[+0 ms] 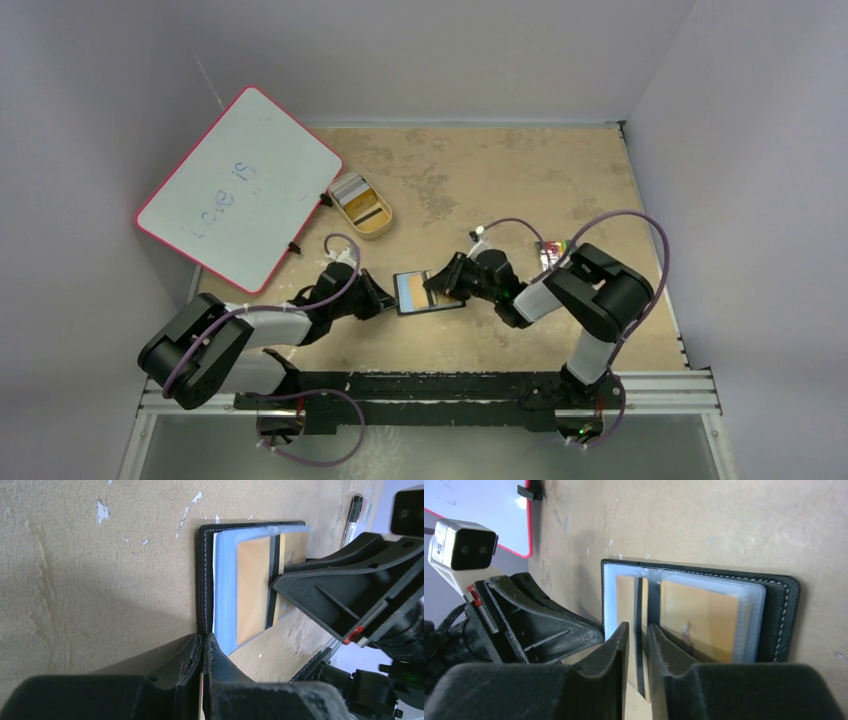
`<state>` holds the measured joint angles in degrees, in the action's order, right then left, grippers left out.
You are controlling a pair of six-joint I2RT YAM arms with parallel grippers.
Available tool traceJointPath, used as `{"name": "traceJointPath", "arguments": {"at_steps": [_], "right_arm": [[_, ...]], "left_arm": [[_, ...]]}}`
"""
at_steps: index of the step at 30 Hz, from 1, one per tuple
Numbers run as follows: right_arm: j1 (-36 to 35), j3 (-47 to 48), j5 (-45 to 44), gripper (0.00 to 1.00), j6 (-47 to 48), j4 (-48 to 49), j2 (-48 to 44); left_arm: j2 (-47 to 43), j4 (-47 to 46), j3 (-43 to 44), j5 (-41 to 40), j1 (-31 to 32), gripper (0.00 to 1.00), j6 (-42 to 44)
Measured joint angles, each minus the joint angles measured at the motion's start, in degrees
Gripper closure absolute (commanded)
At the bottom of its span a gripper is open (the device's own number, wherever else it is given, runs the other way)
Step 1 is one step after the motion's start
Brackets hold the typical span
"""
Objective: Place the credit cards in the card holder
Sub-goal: Move the card holder to the center of the board.
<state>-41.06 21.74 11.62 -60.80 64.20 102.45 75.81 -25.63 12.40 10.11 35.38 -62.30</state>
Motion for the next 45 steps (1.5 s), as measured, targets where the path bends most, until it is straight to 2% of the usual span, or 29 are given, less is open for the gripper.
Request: {"name": "traceJointPath", "arguments": {"at_steps": [3,5,12,16,25,34,38,45], "right_arm": [[-0.5,4.5,-1.9,0.60,3.3,-13.3,-4.9],[-0.7,6.4,-3.1,0.54,5.3,-19.8,-7.8],[-0.7,10.4,-6.5,0.47,11.0,-36.9,-15.2],[-1.6,12.2,-6.6,0.47,12.3,-40.1,-14.5],[-6.1,16.5,-6.1,0.47,11.5,-39.8,-8.4],[-6.2,16.8,-5.4,0.46,9.4,-40.0,-8.6],[-6.3,16.8,-5.2,0.45,10.4,-45.7,-12.4],[-6.1,21.7,-11.9,0.43,14.6,-60.9,-22.8]], "left_arm": [[-0.6,0.9,0.0,-0.3,0.2,1.00,-0.1],[-0.9,1.3,0.0,-0.5,0.4,1.00,-0.1],[-2.8,4.0,0.0,-0.7,0.5,1.00,-0.2],[-3.8,5.3,0.0,-1.3,0.7,1.00,-0.2],[-3.7,5.6,0.1,-1.4,0.7,1.00,-0.2],[-3.7,6.3,0.5,-1.4,0.7,1.00,-0.2],[-4.7,9.3,1.5,-2.0,0.7,0.88,-0.2],[-13.2,20.3,3.3,-6.2,0.8,0.56,-0.1]]}}
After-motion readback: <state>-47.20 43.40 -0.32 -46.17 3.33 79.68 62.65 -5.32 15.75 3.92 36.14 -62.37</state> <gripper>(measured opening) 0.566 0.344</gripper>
